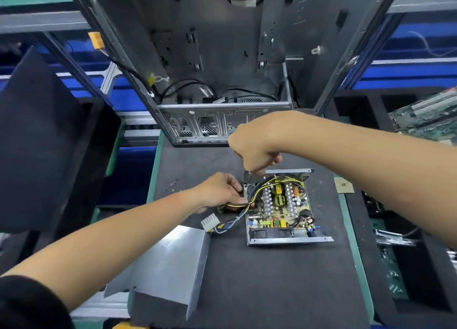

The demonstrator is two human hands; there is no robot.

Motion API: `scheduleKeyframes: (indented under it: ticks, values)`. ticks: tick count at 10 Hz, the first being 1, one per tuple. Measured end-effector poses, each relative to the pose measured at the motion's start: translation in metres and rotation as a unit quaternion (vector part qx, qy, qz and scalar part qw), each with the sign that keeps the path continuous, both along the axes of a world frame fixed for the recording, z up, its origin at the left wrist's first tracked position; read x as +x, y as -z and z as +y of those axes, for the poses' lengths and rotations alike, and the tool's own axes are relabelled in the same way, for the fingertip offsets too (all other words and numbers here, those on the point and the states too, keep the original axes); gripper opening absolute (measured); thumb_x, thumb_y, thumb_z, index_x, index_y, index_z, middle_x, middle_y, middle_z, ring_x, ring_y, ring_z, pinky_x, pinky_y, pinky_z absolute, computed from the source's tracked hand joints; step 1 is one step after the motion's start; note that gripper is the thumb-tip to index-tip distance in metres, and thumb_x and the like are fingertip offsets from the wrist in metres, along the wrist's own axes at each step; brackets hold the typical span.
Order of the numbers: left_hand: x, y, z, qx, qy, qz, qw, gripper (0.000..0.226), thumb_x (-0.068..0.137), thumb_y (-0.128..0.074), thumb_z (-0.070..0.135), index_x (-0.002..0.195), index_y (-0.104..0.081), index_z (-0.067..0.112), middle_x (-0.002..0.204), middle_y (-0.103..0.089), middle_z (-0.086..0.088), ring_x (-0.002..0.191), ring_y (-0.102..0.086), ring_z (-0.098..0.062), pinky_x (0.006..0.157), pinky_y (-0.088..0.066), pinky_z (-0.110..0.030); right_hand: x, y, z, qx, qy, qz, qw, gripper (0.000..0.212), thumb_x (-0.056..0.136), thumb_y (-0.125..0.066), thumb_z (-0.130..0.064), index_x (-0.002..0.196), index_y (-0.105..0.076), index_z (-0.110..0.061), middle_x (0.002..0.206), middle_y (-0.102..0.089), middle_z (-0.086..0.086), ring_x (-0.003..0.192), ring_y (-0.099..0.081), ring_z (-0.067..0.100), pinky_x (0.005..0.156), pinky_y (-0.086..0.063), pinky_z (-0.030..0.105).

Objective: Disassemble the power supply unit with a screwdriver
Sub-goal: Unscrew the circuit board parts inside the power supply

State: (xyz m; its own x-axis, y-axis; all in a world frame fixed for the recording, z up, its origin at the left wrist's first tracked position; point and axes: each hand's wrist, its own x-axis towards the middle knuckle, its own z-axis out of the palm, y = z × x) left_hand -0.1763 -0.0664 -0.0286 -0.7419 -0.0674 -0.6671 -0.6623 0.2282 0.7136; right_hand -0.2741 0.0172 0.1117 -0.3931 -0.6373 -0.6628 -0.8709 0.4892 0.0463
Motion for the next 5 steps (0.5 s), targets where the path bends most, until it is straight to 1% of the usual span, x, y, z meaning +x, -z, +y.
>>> scheduleKeyframes:
  ticks: [1, 2, 3, 4, 5]
  values:
    - [0.003, 0.006, 0.0, 0.026, -0.03, 0.015, 0.999, 0.03, 0.072, -0.079, 0.001, 0.09, -0.058, 0.013, 0.077, -0.068, -0.004, 0.069, -0.062, -0.011, 0.075, -0.05, -0.023, -0.004, 0.003, 0.0, -0.023, 0.009, -0.008, 1.0, 0.021, 0.088, -0.065, -0.017, 0.108, -0.07, -0.01, 0.093, -0.074, 0.008, 0.081, -0.073, 0.023, 0.046, -0.043, 0.022]
    - [0.004, 0.008, 0.0, 0.036, -0.045, 0.028, 0.998, 0.032, 0.07, -0.08, -0.002, 0.089, -0.06, 0.014, 0.072, -0.063, 0.001, 0.066, -0.059, -0.009, 0.076, -0.05, -0.024, -0.002, -0.009, 0.001, -0.005, -0.007, -0.007, 1.0, 0.016, 0.086, -0.065, -0.016, 0.099, -0.07, -0.009, 0.085, -0.074, 0.007, 0.075, -0.073, 0.022, 0.048, -0.044, 0.022]
    - [0.003, 0.008, -0.002, 0.027, -0.04, 0.034, 0.998, 0.032, 0.069, -0.081, 0.0, 0.09, -0.062, 0.015, 0.072, -0.065, 0.002, 0.067, -0.061, -0.01, 0.081, -0.051, -0.028, -0.007, -0.007, -0.001, 0.019, -0.05, -0.031, 0.998, 0.013, 0.077, -0.064, -0.009, 0.064, -0.063, -0.007, 0.049, -0.064, 0.003, 0.049, -0.065, 0.019, 0.054, -0.05, 0.024]
    - [0.002, 0.007, -0.001, 0.031, -0.041, 0.038, 0.998, 0.032, 0.069, -0.081, -0.002, 0.089, -0.062, 0.014, 0.073, -0.066, 0.001, 0.067, -0.061, -0.01, 0.08, -0.052, -0.027, -0.007, -0.006, -0.001, 0.02, -0.05, -0.038, 0.998, 0.02, 0.073, -0.063, -0.007, 0.053, -0.058, -0.008, 0.037, -0.056, 0.001, 0.042, -0.062, 0.017, 0.055, -0.051, 0.025]
    - [0.003, 0.008, 0.001, 0.049, -0.049, 0.04, 0.997, 0.032, 0.07, -0.078, -0.006, 0.091, -0.062, 0.012, 0.071, -0.066, 0.001, 0.065, -0.061, -0.009, 0.075, -0.051, -0.022, -0.009, -0.005, -0.001, 0.018, -0.051, -0.041, 0.998, 0.021, 0.072, -0.063, -0.007, 0.051, -0.057, -0.009, 0.037, -0.056, 0.001, 0.041, -0.062, 0.017, 0.054, -0.05, 0.025]
